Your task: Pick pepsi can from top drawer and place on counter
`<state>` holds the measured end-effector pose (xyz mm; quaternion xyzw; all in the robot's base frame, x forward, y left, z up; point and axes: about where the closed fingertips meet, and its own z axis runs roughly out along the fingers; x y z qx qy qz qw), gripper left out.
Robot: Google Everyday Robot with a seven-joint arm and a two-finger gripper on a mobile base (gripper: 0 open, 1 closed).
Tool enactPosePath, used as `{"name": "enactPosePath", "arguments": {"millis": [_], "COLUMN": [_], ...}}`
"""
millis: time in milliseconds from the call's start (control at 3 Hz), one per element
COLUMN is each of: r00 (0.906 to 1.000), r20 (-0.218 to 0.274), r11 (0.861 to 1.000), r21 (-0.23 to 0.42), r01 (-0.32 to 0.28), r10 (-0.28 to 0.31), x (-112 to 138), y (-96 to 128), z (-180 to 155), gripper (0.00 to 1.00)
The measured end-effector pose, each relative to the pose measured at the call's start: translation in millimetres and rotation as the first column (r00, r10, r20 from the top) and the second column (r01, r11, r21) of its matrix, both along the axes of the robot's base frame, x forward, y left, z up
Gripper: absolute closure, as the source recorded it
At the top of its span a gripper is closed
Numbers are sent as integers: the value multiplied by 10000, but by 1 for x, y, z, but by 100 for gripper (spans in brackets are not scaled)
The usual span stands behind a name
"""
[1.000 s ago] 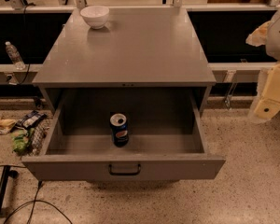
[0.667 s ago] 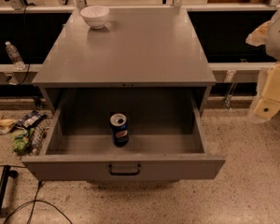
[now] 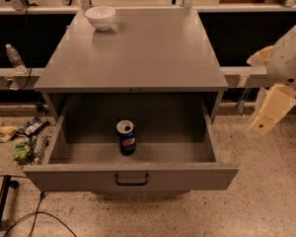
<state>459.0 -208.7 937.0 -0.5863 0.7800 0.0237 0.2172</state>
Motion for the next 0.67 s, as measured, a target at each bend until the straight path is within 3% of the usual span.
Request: {"name": "enactPosePath", "arguments": {"millis": [667], "r00": [9953], "r20": [542], "r11": [9843], "r21": [1527], "r01": [-883], "r10": [808], "x": [33], "y": [28], "z": [-48], "gripper": [0]}}
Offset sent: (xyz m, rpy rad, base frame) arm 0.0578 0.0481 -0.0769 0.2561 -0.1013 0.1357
